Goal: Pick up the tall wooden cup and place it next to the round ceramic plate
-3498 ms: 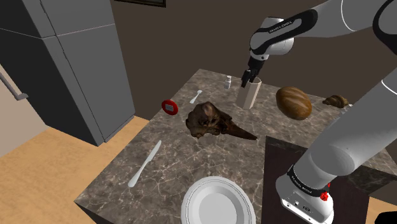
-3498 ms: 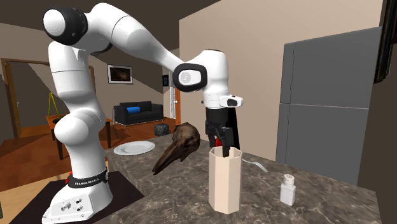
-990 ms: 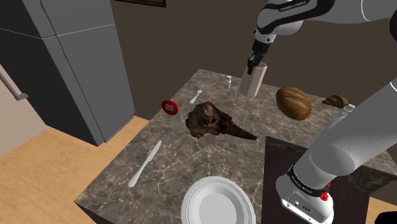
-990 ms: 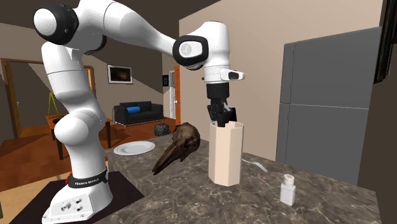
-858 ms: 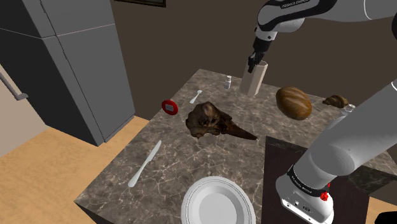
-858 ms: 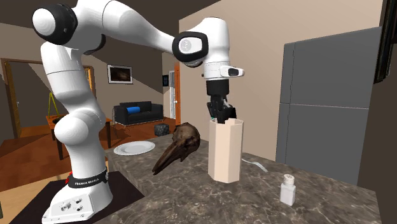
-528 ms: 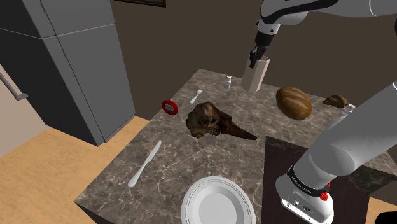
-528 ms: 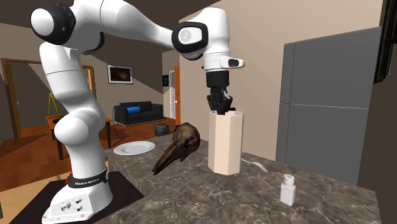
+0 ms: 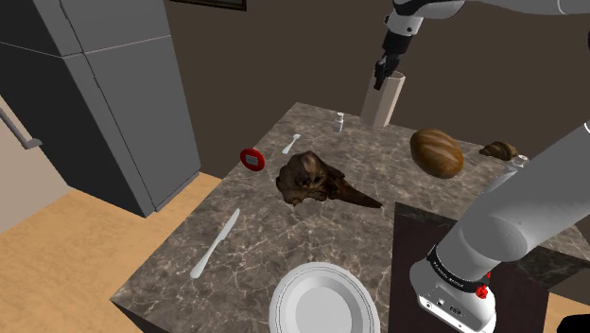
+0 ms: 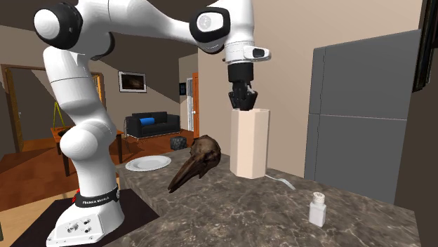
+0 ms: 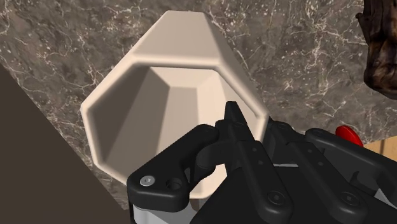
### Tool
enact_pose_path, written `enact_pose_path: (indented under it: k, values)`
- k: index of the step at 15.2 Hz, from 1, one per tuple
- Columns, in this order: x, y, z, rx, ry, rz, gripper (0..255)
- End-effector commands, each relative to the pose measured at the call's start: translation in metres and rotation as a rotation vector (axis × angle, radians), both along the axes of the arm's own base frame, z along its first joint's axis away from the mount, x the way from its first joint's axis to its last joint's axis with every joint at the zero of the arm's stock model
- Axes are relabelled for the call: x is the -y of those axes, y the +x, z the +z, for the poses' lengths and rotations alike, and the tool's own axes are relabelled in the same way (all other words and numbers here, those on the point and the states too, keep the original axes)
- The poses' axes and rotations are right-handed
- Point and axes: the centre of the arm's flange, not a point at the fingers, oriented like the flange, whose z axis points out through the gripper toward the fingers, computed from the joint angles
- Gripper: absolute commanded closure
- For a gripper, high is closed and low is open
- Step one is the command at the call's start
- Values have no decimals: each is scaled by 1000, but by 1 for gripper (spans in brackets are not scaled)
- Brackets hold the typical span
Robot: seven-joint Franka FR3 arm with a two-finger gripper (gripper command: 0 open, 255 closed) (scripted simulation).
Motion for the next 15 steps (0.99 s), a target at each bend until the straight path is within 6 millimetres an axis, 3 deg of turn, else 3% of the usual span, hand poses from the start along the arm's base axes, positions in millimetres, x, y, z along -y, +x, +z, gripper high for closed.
enact_pose_path:
  k: [1, 15]
  values:
    - [-1, 0, 11, 1, 0, 0, 255]
    - [-1, 0, 82, 1, 0, 0, 255]
